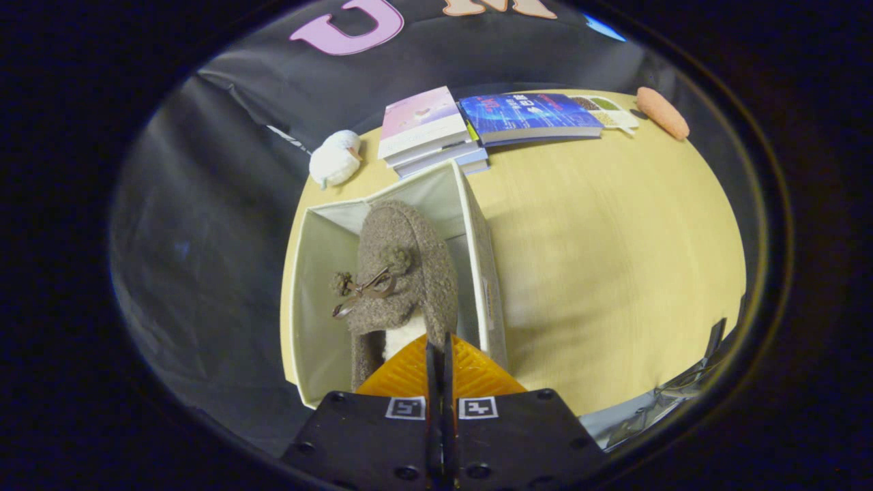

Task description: Open the storage box then place both shoes into the box .Put the left shoe in first, then the right shoe, with the right side of both shoes facing outward in a uniform manner.

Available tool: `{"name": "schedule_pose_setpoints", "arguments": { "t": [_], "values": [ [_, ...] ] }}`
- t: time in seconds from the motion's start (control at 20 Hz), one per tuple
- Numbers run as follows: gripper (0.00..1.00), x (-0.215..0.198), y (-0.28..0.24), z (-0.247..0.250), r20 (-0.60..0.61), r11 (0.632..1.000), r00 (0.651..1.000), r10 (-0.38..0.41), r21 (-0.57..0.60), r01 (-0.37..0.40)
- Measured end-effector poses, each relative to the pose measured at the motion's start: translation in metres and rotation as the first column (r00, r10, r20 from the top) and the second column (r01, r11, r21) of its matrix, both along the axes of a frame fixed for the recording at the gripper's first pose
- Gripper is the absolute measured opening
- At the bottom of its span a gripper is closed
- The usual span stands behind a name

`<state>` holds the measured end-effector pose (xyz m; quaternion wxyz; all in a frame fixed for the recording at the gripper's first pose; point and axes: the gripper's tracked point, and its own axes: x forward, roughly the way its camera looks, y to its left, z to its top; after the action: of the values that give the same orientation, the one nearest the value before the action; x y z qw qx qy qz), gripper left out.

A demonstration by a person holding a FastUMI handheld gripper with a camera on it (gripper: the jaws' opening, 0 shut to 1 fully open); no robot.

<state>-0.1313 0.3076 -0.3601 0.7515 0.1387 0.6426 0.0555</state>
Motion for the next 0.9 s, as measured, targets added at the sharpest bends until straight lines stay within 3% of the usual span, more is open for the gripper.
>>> {"name": "schedule_pose_setpoints", "arguments": {
  "t": [0.35,0.9],
  "values": [
    [0.07,0.004,0.002,-0.011,0.036,0.994,0.999,0.003,-0.109,0.001],
    [0.04,0.021,0.002,-0.012,0.055,0.992,0.998,-0.014,-0.125,0.021]
  ]
}}
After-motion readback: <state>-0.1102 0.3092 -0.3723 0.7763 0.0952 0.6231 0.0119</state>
